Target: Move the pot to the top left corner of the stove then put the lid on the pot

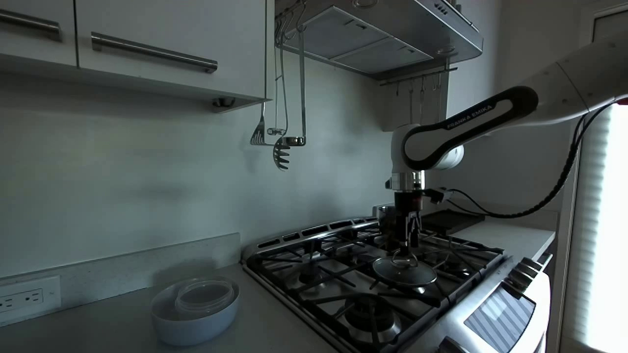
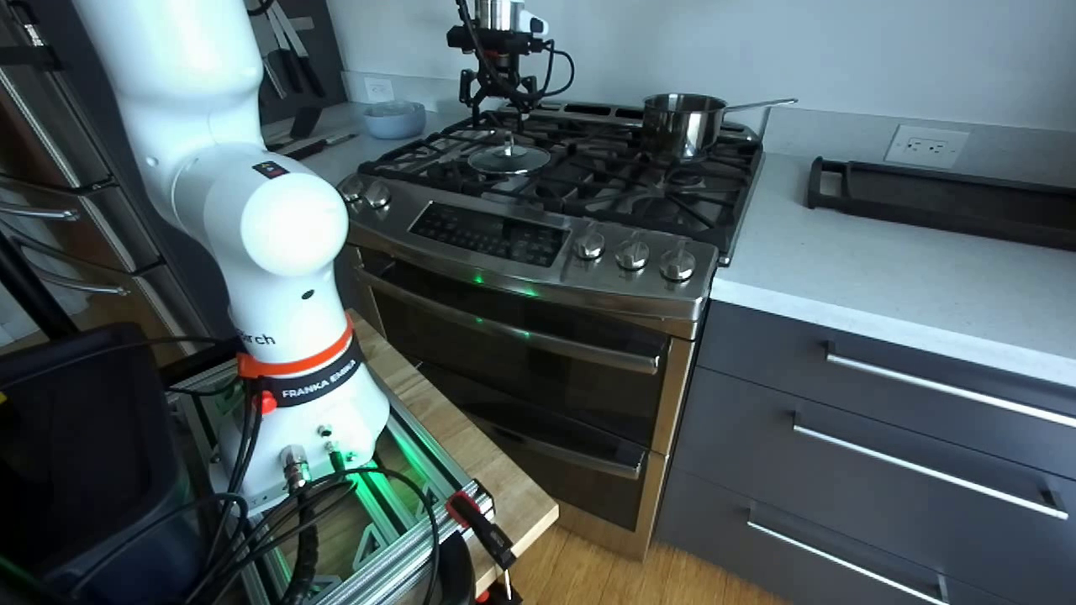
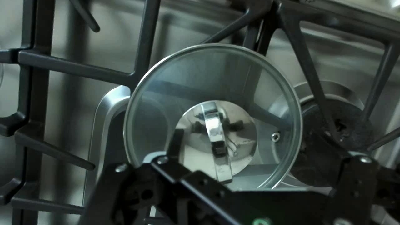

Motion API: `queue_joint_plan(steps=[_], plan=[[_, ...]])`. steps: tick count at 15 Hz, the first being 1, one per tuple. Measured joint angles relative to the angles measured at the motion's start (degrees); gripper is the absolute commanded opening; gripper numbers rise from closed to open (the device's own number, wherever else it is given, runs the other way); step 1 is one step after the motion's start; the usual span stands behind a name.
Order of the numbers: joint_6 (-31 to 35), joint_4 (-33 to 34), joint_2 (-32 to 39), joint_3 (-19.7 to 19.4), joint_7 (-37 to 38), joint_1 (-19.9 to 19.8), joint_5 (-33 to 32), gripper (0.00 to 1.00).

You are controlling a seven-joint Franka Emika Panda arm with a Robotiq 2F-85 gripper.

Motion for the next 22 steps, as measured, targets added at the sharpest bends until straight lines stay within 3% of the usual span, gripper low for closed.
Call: queue_joint_plan(steps=[1, 2, 3, 6, 7, 11, 12, 13, 15, 22], plan=[[0.83, -0.26, 0.09, 0.0, 0.26, 0.0, -0.04, 0.9], [1.54, -0.59, 0.14, 0.0, 0.47, 0.0, -0.34, 0.72], [1.89, -0.93, 0.16, 0.0, 0.75, 0.0, -0.81, 0.7], [2.73, -1.38, 0.33, 0.0, 1.59, 0.01, -1.98, 0.46], [2.88, -1.4, 0.43, 0.0, 1.69, 0.01, -2.32, 0.78], [4.31, -1.41, 0.98, 0.0, 1.91, 0.02, -3.5, 0.97], [5.08, -1.44, 1.1, 0.0, 1.99, 0.03, -3.52, 0.84], [5.75, -1.47, 1.26, 0.0, 2.04, 0.08, -3.52, 0.64], [6.62, -1.47, 1.67, 0.07, 2.09, 0.21, -3.52, 0.68], [7.02, -1.5, 2.23, 0.1, 2.12, 0.29, -3.85, 0.15]])
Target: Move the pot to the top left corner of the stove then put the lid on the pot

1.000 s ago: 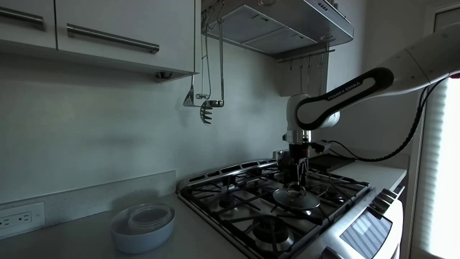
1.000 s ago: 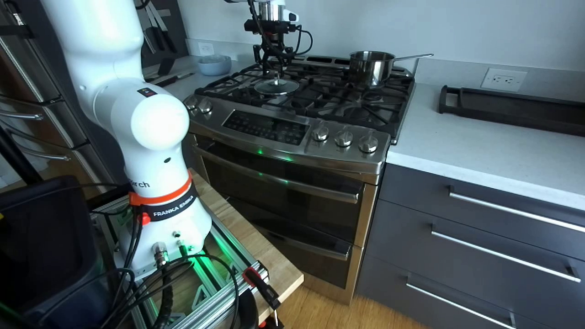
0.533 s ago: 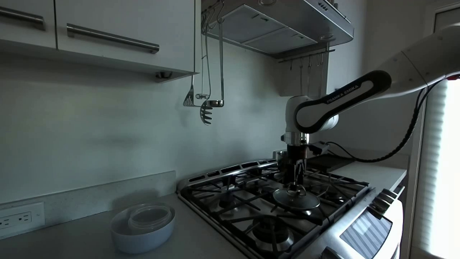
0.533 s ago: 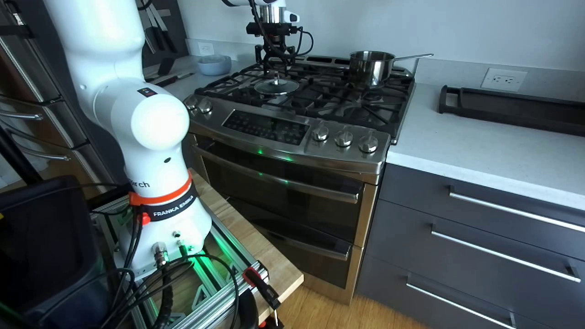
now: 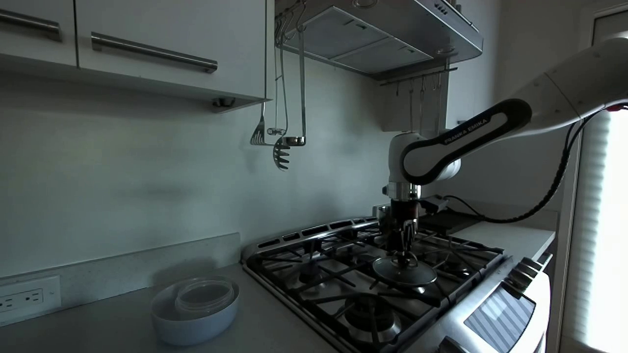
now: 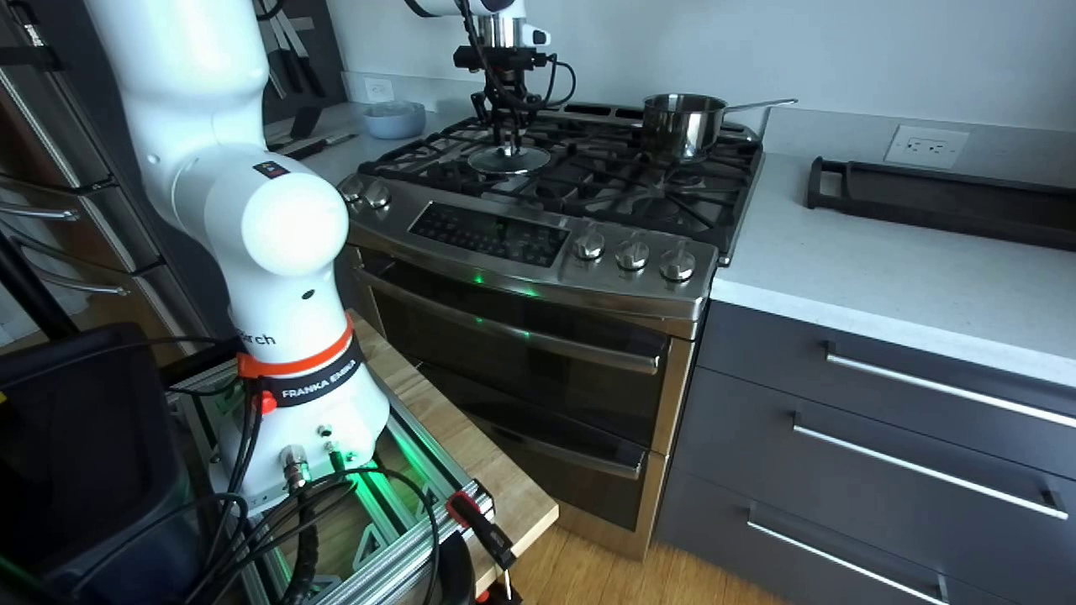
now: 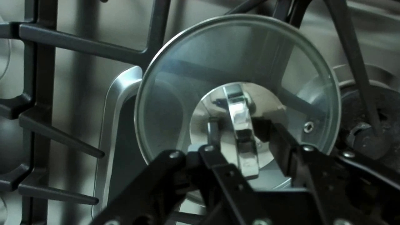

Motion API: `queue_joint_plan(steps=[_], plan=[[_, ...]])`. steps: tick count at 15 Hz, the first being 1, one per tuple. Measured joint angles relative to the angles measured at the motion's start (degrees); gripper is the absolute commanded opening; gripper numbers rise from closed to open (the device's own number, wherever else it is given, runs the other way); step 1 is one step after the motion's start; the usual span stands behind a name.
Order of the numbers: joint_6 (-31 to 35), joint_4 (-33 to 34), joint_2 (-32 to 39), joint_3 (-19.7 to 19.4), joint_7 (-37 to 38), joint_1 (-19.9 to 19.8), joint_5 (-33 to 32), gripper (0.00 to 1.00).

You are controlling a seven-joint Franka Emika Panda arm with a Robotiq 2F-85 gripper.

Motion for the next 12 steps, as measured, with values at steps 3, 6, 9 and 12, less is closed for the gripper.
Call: queue_joint_plan(steps=[3, 6, 9, 12], plan=[[0.0, 0.09, -0.03, -0.02, 0.0, -0.01, -0.47, 0.0], [0.0, 0.28, -0.1, -0.09, 0.12, -0.07, -1.19, 0.01], [-0.02, 0.81, -0.6, -0.24, 0.23, -0.22, -1.72, 0.02], [-0.02, 1.11, -1.09, -0.7, 0.33, -0.6, -2.06, 0.02]])
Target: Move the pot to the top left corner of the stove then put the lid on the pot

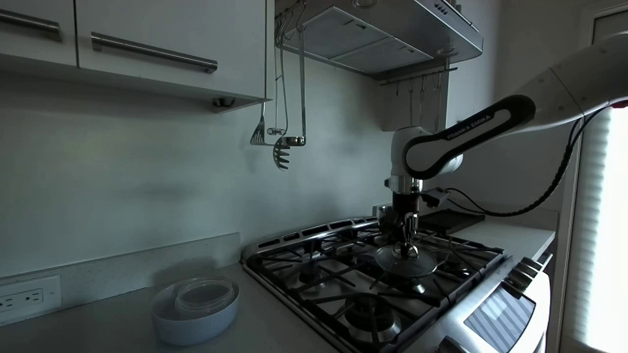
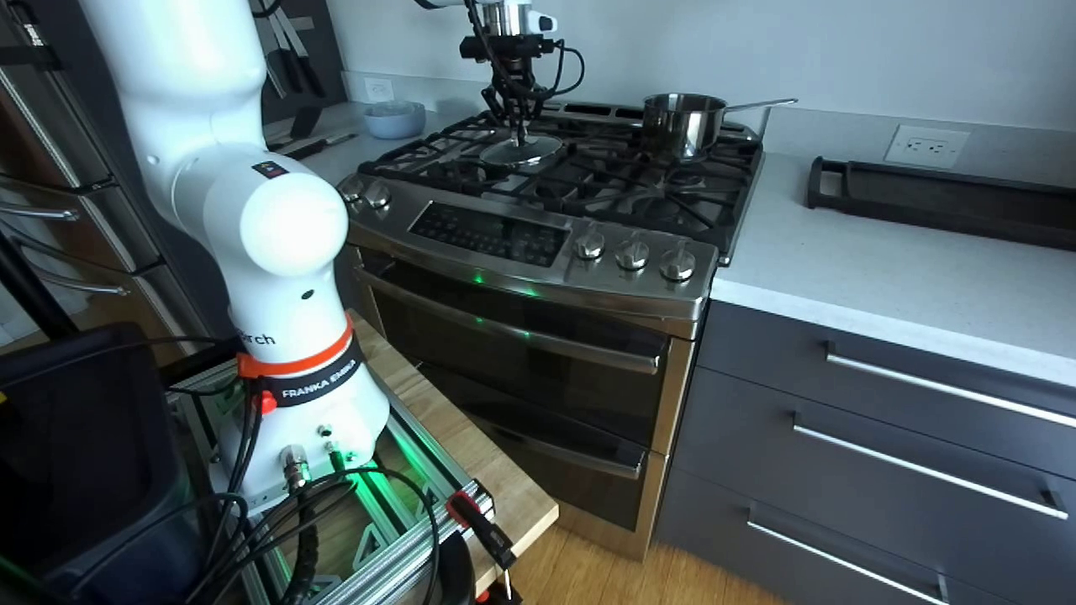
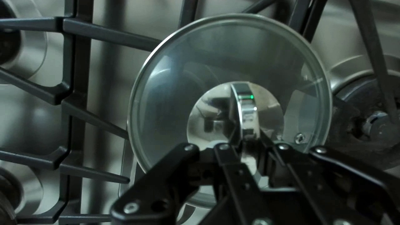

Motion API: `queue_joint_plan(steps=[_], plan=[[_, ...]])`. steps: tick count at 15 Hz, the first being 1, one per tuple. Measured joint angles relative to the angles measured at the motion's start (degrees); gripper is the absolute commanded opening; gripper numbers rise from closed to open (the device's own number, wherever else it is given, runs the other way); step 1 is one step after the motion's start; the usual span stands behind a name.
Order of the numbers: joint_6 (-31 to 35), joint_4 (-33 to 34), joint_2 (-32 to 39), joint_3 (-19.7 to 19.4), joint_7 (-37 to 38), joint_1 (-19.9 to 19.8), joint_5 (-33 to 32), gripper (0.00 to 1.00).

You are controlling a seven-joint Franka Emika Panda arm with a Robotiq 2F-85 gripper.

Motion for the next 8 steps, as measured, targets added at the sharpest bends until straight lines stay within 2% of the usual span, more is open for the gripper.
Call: queue_joint_plan(steps=[8], plan=[[-0.07, 4.04, -1.19, -2.82, 0.3, -2.44, 0.07, 0.02]])
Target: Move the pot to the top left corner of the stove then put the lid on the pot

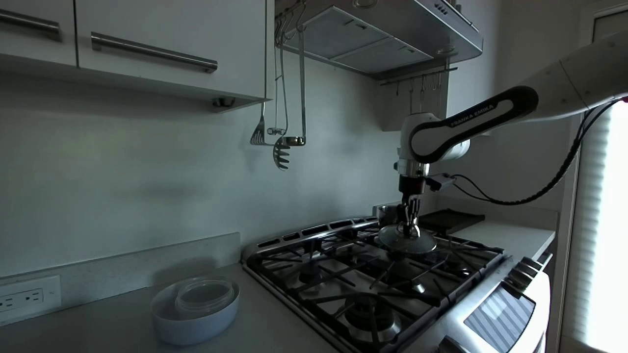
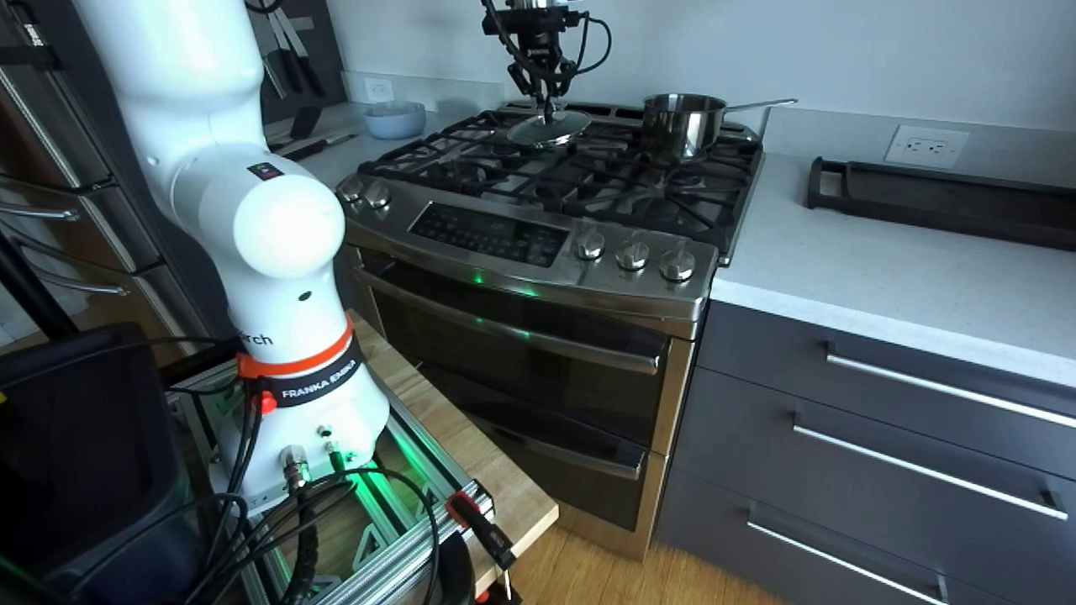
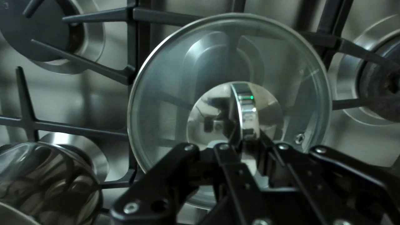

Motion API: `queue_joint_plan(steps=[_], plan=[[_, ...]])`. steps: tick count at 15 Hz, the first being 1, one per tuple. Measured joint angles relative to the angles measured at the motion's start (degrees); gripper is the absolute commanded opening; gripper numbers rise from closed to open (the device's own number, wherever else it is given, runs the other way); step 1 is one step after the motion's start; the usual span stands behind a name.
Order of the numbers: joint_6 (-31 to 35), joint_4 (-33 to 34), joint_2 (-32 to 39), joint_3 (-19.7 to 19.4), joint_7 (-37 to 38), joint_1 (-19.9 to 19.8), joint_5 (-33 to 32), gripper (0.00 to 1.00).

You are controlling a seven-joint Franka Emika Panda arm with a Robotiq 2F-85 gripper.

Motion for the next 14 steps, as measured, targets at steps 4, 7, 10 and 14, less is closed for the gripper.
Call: queue_joint_plan(steps=[4, 7, 10, 14], plan=[[-1.49, 3.34, 0.32, -1.51, -0.01, -1.56, 0.01, 0.09], [-1.85, 4.08, 0.7, -1.58, -0.02, -1.8, 0.02, 0.09], [-1.85, 4.16, 0.97, -1.56, -0.02, -1.76, 0.04, 0.09], [-1.83, 4.25, 1.07, -1.58, -0.01, -1.8, 0.04, 0.02]])
